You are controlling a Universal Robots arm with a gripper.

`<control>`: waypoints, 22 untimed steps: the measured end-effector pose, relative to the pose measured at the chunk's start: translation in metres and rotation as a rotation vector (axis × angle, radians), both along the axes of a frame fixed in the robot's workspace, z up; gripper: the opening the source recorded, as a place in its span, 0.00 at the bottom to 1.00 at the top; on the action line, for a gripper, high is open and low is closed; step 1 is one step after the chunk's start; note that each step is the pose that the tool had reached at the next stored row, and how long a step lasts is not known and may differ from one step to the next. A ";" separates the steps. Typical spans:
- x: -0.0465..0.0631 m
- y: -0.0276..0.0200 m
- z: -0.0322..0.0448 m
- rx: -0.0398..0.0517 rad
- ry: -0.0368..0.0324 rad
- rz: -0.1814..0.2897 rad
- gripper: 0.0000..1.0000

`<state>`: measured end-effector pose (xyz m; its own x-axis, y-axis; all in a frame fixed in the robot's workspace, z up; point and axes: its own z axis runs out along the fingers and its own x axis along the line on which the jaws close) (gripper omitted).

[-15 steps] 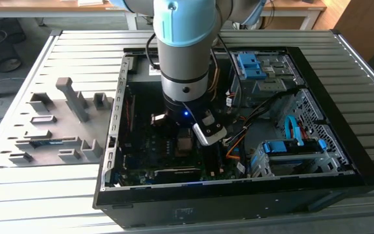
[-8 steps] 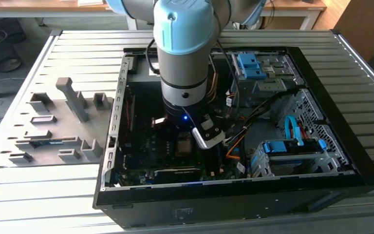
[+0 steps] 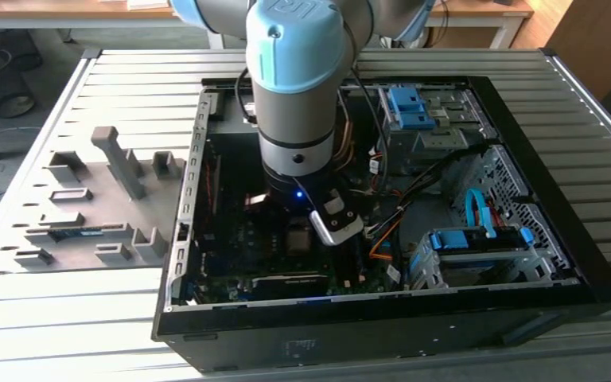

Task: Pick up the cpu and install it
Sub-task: 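Place the cpu into insertion slot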

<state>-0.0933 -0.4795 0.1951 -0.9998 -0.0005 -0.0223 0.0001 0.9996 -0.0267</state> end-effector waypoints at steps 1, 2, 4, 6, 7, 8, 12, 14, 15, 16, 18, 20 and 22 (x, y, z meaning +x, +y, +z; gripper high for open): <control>0.000 -0.0002 -0.0007 0.0001 0.0000 0.000 0.47; 0.000 -0.0004 -0.0015 0.0000 0.0000 0.000 0.47; -0.001 -0.0004 -0.0027 0.0000 0.0000 0.000 0.47; -0.001 -0.0005 -0.0033 -0.0001 0.0001 0.000 0.47; -0.002 -0.0005 -0.0037 0.0000 0.0000 0.000 0.47; -0.002 -0.0004 -0.0041 0.0001 0.0000 0.000 0.47; -0.002 -0.0005 -0.0064 -0.0004 0.0002 0.000 0.47; -0.002 -0.0005 -0.0071 -0.0006 0.0004 0.000 0.47; -0.002 -0.0005 -0.0074 -0.0006 0.0004 0.000 0.47; -0.002 -0.0005 -0.0077 -0.0005 0.0003 0.000 0.47; -0.002 -0.0004 -0.0080 -0.0001 0.0001 0.000 0.47; -0.002 -0.0004 -0.0080 0.0000 0.0001 0.001 0.47; -0.002 -0.0004 -0.0080 0.0001 0.0000 0.005 0.47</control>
